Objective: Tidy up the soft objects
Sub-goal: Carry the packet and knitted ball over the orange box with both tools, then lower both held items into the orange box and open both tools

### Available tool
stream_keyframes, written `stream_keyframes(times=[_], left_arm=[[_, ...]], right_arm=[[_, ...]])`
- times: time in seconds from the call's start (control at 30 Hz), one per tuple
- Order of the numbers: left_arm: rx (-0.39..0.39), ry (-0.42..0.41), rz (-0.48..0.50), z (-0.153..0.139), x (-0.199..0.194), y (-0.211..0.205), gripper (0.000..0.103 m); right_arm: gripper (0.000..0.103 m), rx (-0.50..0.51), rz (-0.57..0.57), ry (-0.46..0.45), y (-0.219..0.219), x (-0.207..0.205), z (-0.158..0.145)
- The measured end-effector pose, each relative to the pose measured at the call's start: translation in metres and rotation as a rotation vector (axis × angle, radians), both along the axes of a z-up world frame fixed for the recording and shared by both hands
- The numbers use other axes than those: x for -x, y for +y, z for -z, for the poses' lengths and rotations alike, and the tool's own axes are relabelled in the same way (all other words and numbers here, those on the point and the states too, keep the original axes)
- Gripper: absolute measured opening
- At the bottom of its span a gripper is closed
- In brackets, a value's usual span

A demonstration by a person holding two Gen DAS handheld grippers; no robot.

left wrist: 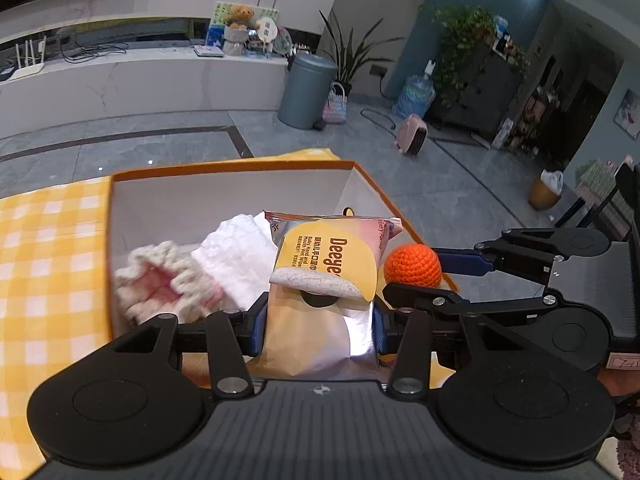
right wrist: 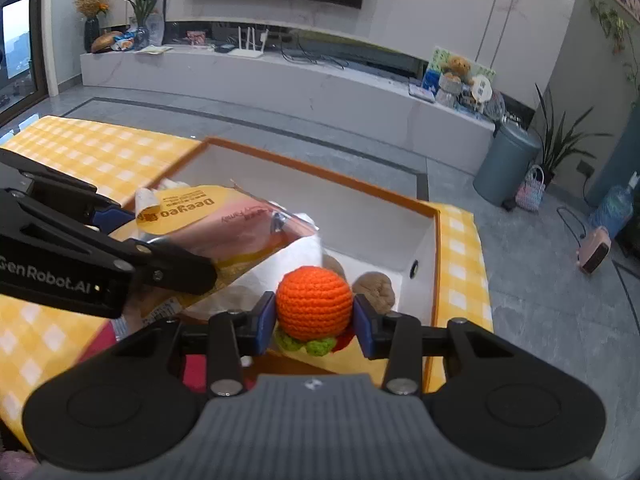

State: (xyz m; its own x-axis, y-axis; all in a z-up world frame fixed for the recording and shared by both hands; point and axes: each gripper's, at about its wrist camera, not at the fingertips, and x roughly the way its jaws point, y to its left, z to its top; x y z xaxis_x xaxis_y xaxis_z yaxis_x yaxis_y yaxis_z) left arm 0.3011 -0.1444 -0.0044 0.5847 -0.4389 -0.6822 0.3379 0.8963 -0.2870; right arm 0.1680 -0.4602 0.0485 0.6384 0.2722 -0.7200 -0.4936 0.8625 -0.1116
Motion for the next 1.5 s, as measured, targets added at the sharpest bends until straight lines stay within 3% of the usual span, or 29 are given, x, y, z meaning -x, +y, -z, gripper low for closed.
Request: stream_keyframes(times=[0.43,0.97,1.13,1.3,1.5], left_arm=[[-0.019,0.021,0.001,0.026,-0.019,-0.007,0.054],[-0.078,0.006,-0.007,0.031,-0.026,-0.011,0.055],[-0.064,0.002,-0.015,0.023,-0.023,-0.005,0.082],[-0.043,-0.048,-0.028,0.006,-0.011,0.003,0.090],[-0.035,-0.101,-0.053,-0.018,0.010,0.015,0.090]], right_arm=[[0.041,-0.007,0.003,0.081,-0.003,-0.038,0.042],[0.042,0.026,-0.015,0.093,0.009,-0.041,0.047],[0.047,0.041,-0.036,0.108,0.011,-0.036,0.042],[0.063,0.080,-0.048,0.067,0.015,-0.021,0.028],[0.069,0.079,-0.039,0.021,0.012,0.001,0.001]])
